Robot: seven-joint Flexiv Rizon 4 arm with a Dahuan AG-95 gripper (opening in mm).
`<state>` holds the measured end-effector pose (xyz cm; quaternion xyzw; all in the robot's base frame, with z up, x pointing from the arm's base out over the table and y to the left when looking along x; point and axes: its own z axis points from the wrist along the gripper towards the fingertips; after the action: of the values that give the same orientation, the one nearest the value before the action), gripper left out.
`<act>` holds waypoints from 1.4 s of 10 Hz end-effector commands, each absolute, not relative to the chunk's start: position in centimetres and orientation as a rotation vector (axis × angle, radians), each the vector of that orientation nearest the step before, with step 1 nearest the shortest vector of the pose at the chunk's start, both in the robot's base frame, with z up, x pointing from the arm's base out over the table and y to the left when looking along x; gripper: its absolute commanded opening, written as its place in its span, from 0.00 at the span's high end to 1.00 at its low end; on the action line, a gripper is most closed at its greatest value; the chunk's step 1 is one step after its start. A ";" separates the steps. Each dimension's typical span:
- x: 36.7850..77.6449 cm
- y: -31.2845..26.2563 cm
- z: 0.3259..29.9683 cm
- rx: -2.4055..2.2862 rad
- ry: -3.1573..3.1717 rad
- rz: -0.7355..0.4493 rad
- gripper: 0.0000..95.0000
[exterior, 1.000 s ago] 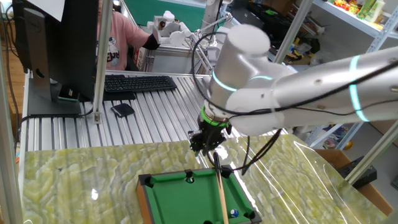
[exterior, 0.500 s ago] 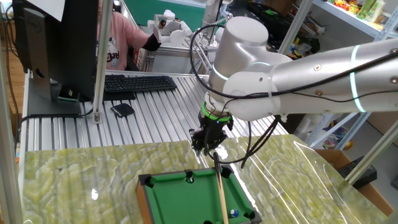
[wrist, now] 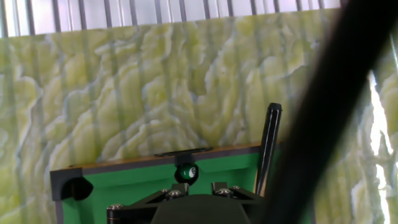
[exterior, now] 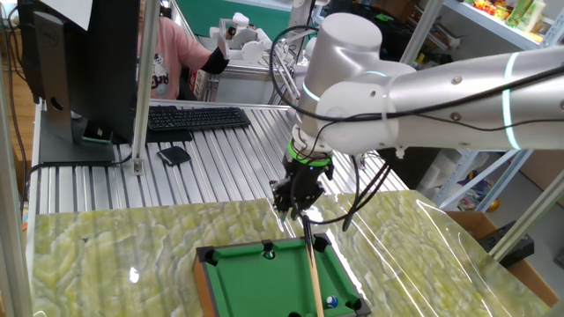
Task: Hit the pool ball
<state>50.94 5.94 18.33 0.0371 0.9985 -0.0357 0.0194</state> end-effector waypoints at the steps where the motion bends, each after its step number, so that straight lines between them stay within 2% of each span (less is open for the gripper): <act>1: 50.8 6.0 18.5 0.096 3.115 -0.108 0.80; 11: 50.8 6.0 18.6 0.108 3.180 -0.075 0.80; 14: 51.9 5.6 18.1 0.099 3.187 -0.056 0.80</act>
<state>52.30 5.64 18.03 0.0303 0.9991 -0.0166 -0.0250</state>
